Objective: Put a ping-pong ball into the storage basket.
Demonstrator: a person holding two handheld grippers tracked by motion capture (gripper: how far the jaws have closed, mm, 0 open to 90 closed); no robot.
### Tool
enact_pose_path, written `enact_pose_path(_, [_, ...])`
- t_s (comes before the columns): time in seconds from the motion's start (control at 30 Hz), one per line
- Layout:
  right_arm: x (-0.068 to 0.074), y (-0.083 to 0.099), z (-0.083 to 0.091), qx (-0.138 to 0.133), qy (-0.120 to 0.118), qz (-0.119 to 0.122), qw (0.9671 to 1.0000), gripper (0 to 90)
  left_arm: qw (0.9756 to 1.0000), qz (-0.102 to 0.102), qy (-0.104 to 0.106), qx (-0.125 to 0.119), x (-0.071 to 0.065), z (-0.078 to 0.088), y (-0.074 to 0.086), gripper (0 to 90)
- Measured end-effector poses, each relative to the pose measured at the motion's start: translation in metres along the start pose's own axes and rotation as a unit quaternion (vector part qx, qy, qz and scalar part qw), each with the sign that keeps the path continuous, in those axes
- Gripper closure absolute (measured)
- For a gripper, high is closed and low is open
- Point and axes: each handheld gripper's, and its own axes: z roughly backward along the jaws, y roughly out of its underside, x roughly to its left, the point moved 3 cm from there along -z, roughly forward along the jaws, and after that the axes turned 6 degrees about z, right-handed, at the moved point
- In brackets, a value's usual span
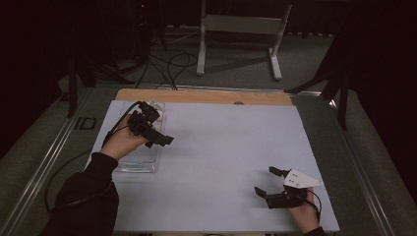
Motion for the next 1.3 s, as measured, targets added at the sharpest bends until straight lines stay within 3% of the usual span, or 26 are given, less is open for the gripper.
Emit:
enact_pose_path(0.07, [0.000,0.000,0.000,0.000,0.000,0.000,1.0000,9.0,0.9999,-0.003,0.005,-0.009,-0.004,0.001,-0.002,0.2])
enact_pose_path(0.17, [0.000,0.000,0.000,0.000,0.000,0.000,1.0000,9.1,0.9996,-0.024,-0.016,-0.006,-0.009,-0.001,-0.004,0.3])
enact_pose_path(0.23, [0.000,0.000,0.000,0.001,0.000,-0.001,1.0000,9.1,0.9995,-0.026,-0.014,-0.008,-0.011,-0.002,-0.004,0.3])
enact_pose_path(0.27, [0.000,0.000,0.000,0.001,0.000,-0.001,1.0000,9.1,0.9997,-0.020,0.001,-0.014,-0.015,-0.003,-0.006,0.3])
enact_pose_path(0.4, [0.000,0.000,0.000,0.002,0.000,-0.002,1.0000,9.0,0.9994,-0.013,0.009,-0.031,-0.019,-0.004,-0.010,0.3])
enact_pose_path(0.6, [0.000,0.000,0.000,0.002,-0.001,-0.003,1.0000,9.0,0.9985,-0.031,0.022,-0.039,-0.030,-0.007,-0.012,0.3])
enact_pose_path(1.03, [0.000,0.000,0.000,0.000,-0.001,0.000,1.0000,9.0,0.9964,-0.061,0.053,-0.025,-0.053,-0.018,-0.013,0.3])
enact_pose_path(1.3, [0.000,0.000,0.000,0.001,-0.001,-0.001,1.0000,9.0,0.9937,-0.086,0.070,-0.013,-0.068,-0.026,-0.009,0.3])
